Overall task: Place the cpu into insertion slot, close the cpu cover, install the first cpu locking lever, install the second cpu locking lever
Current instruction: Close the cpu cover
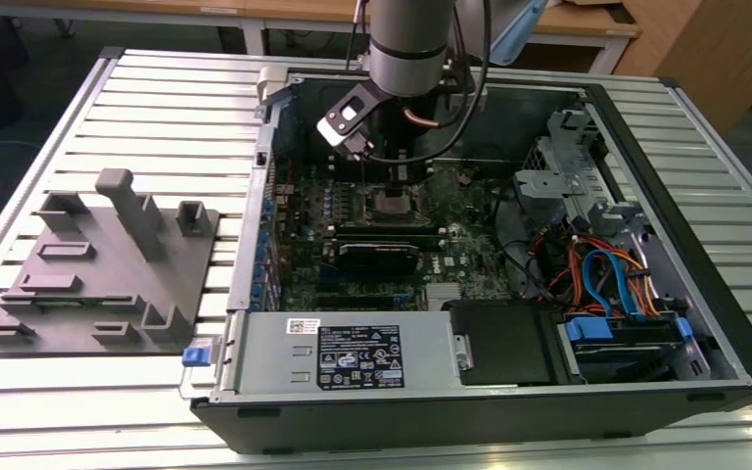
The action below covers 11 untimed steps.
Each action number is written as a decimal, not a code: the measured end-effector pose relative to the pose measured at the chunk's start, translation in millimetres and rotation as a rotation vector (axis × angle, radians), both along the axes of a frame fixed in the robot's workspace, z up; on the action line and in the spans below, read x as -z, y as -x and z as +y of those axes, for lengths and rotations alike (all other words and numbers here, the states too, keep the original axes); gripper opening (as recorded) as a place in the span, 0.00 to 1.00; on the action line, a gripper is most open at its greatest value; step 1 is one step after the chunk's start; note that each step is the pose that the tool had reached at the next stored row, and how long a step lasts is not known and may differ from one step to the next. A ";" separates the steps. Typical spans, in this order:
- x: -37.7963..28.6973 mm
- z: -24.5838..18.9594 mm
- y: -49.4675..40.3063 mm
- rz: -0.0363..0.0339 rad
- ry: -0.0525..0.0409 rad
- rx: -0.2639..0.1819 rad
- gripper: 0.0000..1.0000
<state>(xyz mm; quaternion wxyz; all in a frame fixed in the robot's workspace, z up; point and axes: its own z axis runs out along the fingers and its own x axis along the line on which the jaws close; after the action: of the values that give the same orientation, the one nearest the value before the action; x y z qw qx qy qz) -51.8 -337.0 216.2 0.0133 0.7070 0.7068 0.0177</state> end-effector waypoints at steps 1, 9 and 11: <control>-0.2 0.0 0.0 0.0001 0.0002 0.000 0.10; -1.6 0.0 0.0 -0.0001 0.0000 0.000 0.10; -1.8 0.0 0.0 0.0000 0.0000 0.000 0.10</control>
<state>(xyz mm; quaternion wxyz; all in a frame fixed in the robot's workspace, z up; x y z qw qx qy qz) -51.8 -337.0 218.1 0.0133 0.7070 0.7068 0.0177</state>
